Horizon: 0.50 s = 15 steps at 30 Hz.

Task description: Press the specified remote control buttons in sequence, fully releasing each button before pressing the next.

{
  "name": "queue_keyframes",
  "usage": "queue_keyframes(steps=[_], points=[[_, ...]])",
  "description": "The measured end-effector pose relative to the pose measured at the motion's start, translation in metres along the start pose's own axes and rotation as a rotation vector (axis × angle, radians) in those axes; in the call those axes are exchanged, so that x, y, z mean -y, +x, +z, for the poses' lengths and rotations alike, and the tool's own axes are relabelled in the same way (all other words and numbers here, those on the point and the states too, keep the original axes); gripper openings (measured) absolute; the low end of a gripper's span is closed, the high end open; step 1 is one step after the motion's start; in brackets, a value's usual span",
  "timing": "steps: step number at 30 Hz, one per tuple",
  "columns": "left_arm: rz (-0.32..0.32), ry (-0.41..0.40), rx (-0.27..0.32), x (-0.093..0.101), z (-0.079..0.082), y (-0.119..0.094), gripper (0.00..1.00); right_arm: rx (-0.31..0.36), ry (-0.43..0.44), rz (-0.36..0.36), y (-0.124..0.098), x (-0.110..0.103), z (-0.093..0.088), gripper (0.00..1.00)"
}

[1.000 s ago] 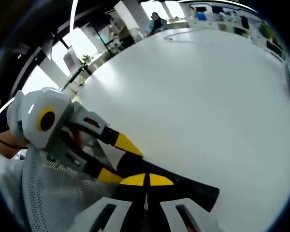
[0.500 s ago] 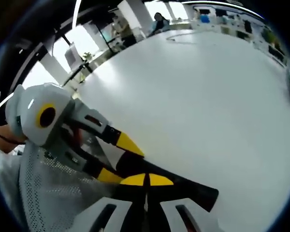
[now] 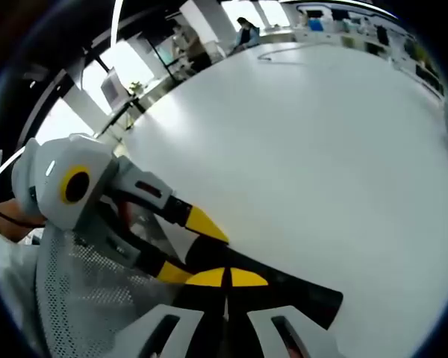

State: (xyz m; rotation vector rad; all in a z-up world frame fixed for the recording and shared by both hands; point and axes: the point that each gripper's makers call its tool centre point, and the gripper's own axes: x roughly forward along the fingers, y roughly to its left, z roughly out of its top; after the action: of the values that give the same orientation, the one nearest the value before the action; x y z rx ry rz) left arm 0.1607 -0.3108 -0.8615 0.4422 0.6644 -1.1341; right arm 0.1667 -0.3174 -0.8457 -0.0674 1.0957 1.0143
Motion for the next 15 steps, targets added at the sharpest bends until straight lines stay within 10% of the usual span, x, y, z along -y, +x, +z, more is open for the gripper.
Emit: queue_keyframes(steps=[15], points=[[0.001,-0.002,0.003,0.001,0.001,0.0,0.25,0.281,0.031,-0.046,-0.049,0.002,0.042,0.0]])
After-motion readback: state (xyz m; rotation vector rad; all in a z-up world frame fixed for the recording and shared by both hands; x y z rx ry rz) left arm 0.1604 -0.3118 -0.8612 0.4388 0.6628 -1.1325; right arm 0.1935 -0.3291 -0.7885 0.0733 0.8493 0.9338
